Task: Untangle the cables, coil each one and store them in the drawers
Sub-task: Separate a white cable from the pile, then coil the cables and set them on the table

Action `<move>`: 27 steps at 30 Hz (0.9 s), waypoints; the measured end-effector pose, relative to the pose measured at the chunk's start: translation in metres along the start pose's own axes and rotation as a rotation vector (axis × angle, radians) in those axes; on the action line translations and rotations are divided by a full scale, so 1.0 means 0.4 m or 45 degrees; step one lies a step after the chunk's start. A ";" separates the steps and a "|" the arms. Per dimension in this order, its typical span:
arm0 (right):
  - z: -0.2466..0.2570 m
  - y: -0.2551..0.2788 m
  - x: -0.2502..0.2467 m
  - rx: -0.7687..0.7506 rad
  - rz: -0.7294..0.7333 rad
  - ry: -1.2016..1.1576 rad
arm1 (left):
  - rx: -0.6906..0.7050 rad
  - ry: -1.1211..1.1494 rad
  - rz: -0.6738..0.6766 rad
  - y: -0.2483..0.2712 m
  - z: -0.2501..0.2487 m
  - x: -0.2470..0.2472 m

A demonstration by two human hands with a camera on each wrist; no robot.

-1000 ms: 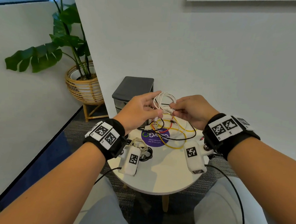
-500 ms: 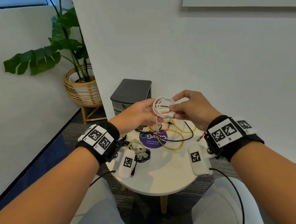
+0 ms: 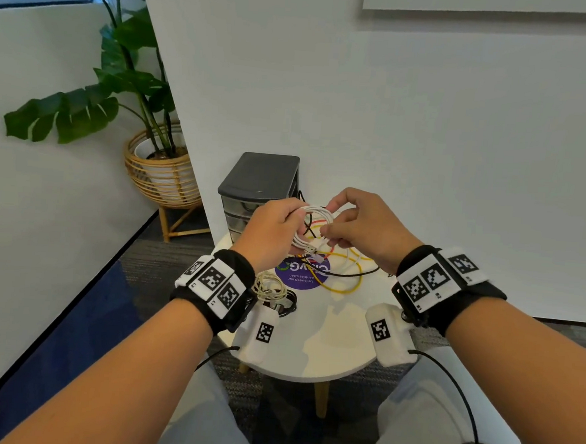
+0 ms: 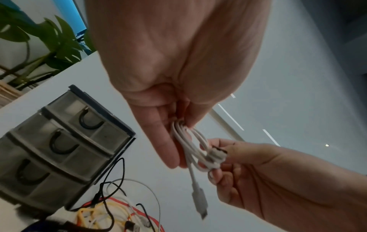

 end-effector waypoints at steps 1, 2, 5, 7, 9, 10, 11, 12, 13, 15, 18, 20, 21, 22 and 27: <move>-0.010 0.000 0.001 0.009 0.001 -0.033 | -0.031 0.029 0.030 0.002 0.007 -0.001; -0.023 0.000 0.004 0.025 0.010 -0.071 | -0.060 0.042 0.065 0.006 0.013 -0.002; -0.075 0.001 0.023 0.116 0.050 -0.136 | -0.138 -0.012 0.162 0.015 0.050 0.014; -0.123 -0.001 0.040 0.214 0.088 -0.122 | -0.194 -0.109 0.188 0.018 0.089 0.040; -0.178 0.002 0.060 0.331 0.168 -0.076 | -0.236 -0.279 0.215 0.022 0.127 0.076; -0.206 0.004 0.070 0.387 0.214 -0.051 | -0.247 -0.387 0.240 0.025 0.142 0.096; -0.233 0.006 0.079 0.441 0.254 -0.030 | -0.249 -0.486 0.273 0.028 0.150 0.115; -0.258 0.009 0.086 0.491 0.286 -0.014 | -0.247 -0.571 0.308 0.029 0.159 0.136; -0.280 0.012 0.092 0.537 0.311 0.001 | -0.244 -0.648 0.337 0.027 0.167 0.154; -0.315 0.014 0.101 0.612 0.338 0.020 | -0.247 -0.801 0.381 0.018 0.180 0.185; -0.346 0.010 0.112 0.678 0.368 0.053 | -0.233 -0.970 0.447 0.000 0.196 0.214; -0.357 0.003 0.121 0.691 0.423 0.163 | -0.221 -1.036 0.501 -0.009 0.209 0.226; -0.357 -0.002 0.123 0.690 0.458 0.239 | -0.216 -1.056 0.522 -0.014 0.215 0.230; -0.357 -0.008 0.121 0.678 0.483 0.313 | -0.214 -1.067 0.529 -0.018 0.220 0.231; -0.295 -0.089 0.064 0.302 0.241 0.649 | -0.239 -0.896 0.482 -0.059 0.216 0.197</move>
Point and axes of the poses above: each hand's wrist, its own y-axis away from the middle knuckle, its own x-axis out of the palm, z = x × y, the point moved 4 cm from there along -y, towards the middle knuckle, and after that the axes turned 8 degrees about z, right-handed, at the moved point
